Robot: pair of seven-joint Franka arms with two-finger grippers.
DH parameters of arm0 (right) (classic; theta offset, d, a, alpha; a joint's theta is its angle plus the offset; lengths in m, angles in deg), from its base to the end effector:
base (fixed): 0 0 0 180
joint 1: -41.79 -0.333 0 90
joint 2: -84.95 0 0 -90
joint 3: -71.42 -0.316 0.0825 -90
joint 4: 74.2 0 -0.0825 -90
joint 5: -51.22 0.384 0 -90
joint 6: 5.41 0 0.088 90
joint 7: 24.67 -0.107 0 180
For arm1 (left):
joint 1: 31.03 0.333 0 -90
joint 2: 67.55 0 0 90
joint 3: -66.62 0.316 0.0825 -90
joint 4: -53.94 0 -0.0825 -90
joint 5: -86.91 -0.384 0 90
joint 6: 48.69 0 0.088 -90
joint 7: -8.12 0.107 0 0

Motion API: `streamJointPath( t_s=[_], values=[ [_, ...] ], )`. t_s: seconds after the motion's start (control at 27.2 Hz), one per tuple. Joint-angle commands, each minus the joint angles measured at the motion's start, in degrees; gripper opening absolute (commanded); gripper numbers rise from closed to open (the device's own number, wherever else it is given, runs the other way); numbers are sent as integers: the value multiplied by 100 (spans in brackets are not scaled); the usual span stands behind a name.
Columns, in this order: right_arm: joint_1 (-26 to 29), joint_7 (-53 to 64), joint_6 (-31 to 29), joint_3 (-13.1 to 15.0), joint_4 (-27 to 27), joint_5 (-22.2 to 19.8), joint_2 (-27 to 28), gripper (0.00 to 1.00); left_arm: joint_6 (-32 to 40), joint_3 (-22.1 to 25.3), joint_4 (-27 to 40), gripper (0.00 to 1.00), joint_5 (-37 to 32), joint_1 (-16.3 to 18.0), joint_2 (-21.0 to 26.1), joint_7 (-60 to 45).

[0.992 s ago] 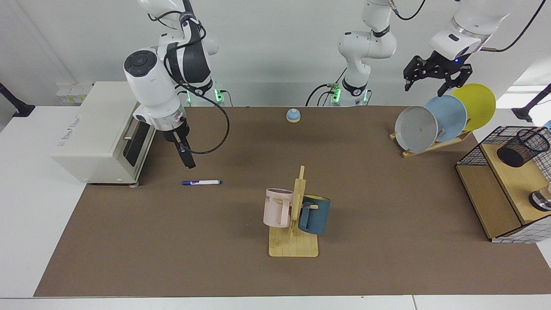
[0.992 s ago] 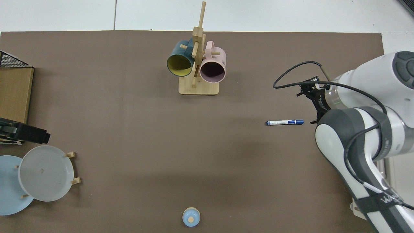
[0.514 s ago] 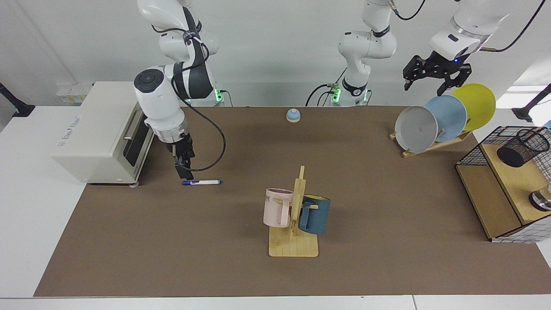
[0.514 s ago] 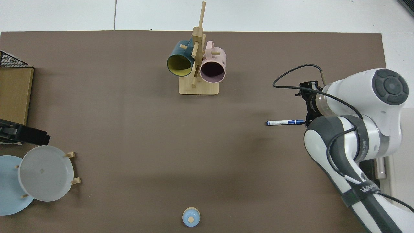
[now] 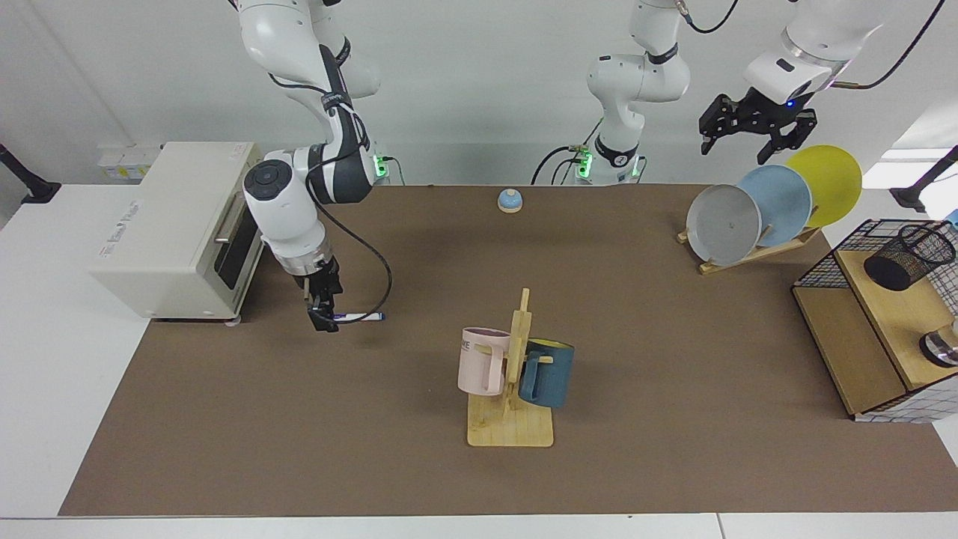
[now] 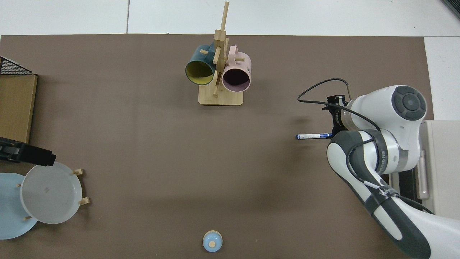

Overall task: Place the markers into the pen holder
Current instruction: 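Close the right gripper on the marker and lift it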

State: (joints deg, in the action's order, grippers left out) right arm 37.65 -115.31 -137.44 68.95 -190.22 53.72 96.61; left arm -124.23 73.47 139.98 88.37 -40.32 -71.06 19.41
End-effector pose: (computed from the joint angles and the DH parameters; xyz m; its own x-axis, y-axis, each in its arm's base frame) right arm 0.5909 0.0686 0.3565 0.0765 -0.9961 -0.0441 -0.9945 -0.0731 -0.0748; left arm 0.5070 -0.0225 0.6681 0.9631 -0.2442 -0.1133 -0.2392 -0.9694 0.0558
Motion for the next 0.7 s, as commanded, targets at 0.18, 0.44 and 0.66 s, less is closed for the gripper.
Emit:
streamJointPath(
  t_s=[0.18, 0.44, 0.66],
  values=[
    [-52, 20, -349, -16, -281, -65, 135, 99, 21, -26, 185, 100, 47, 50, -176, -57],
    [1, 38, -744, -16, -614, -73, 162, 99, 21, -26, 220, 100, 47, 50, -184, -65],
    [-17, 47, -912, -16, -738, -73, 162, 98, 30, -26, 220, 100, 47, 50, -184, -65]
  ],
)
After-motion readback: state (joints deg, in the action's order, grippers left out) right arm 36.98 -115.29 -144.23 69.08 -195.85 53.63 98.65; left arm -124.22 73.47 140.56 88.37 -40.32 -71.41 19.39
